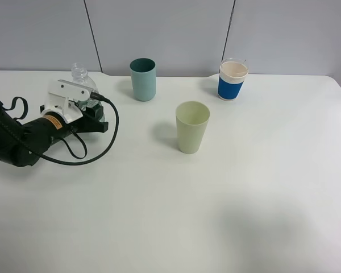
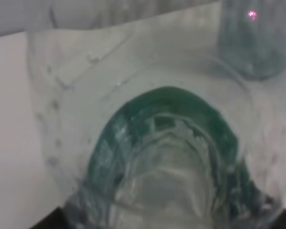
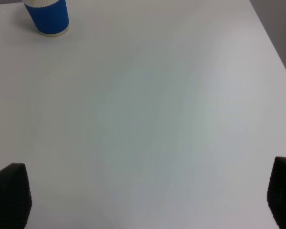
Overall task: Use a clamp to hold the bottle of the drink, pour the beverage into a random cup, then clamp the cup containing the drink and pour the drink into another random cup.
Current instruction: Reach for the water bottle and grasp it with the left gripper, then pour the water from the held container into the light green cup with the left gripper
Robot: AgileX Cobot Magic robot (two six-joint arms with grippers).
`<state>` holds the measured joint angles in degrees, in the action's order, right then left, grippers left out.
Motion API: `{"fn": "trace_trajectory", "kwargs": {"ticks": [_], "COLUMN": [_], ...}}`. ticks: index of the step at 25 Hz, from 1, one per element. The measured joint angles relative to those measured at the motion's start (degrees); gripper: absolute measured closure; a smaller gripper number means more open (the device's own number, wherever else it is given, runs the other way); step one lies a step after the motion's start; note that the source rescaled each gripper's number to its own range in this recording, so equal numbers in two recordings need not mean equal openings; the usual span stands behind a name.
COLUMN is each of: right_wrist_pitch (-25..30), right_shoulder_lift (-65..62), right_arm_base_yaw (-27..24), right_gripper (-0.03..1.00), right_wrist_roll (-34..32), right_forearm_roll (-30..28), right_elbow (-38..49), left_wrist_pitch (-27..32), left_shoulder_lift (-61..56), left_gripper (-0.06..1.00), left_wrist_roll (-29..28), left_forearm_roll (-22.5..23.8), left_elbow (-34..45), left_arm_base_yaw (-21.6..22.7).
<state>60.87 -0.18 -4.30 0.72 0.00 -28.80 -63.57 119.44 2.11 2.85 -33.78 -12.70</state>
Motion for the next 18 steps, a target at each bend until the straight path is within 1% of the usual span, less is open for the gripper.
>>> {"fn": "trace_trajectory", "kwargs": {"ticks": [3,6,8,13,18], "right_wrist_pitch": [0.0,0.0,0.0,0.0,0.0], "right_shoulder_lift": [0.0,0.0,0.0,0.0,0.0], "right_arm_base_yaw": [0.0,0.0,0.0,0.0,0.0], "right_gripper": [-0.03,-0.03,-0.03,-0.03,-0.03], "right_wrist_roll": [0.0,0.0,0.0,0.0,0.0], "right_forearm_roll": [0.0,0.0,0.0,0.0,0.0], "right_elbow": [0.0,0.0,0.0,0.0,0.0], "left_wrist_pitch": [3.5,6.66,8.44,11.35,11.63], "left_shoulder_lift": [-2.31,-5.31,-7.43,-11.52,-14.79], "left_gripper": [0.94,0.94,0.94,0.94,0.94], "left_wrist_roll": [0.0,0.94,3.96,15.47,30.05], "left_forearm_roll": [-0.98,-5.77,-10.29,-24.3,-38.1], "left_elbow": [0.05,0.09,0.11,0.16,0.16], "left_arm_base_yaw": [-0.16,-1.86,-3.75,-9.69,-16.78]}}
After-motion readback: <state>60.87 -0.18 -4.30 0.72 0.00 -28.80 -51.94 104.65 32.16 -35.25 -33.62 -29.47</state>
